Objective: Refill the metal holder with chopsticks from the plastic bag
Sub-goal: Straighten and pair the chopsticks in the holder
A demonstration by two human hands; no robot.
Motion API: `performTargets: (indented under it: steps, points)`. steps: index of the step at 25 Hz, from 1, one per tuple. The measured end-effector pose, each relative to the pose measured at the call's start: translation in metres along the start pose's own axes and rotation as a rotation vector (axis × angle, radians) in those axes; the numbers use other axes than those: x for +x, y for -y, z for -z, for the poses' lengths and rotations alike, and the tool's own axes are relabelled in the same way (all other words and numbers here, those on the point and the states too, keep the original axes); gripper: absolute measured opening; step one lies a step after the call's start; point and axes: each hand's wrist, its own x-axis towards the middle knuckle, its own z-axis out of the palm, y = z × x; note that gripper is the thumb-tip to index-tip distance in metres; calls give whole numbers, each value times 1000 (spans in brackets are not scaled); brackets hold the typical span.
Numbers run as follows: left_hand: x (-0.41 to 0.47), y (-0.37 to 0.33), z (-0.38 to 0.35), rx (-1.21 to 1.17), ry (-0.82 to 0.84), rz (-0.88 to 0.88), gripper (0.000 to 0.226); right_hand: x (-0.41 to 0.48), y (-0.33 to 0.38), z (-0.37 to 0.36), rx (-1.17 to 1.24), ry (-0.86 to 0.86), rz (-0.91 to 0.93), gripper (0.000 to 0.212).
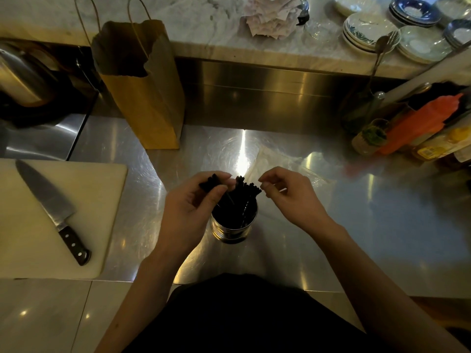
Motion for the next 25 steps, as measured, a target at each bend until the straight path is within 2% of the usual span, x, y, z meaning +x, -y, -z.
performTargets:
  steps: [4, 8, 10, 14, 19, 25]
  points:
    - [-5, 20, -6, 127, 13, 0, 27, 8, 13, -10, -131, 29, 148, 14]
    - [-10, 30, -7, 294, 66, -36, 48, 17, 22, -22, -314, 94, 302, 20]
    - [-12, 38, -5, 350, 56, -92, 42, 20, 23, -26, -373, 124, 348, 22]
    - [-11, 49, -2, 461, 41, -147, 31, 21, 22, -29, -423, 154, 360, 22]
    - [-12, 52, -3, 514, 108, -206, 35, 19, 15, -22, -419, 202, 332, 22]
    - [-9, 59, -4, 560, 166, -200, 37, 19, 14, -21, -480, 169, 316, 19]
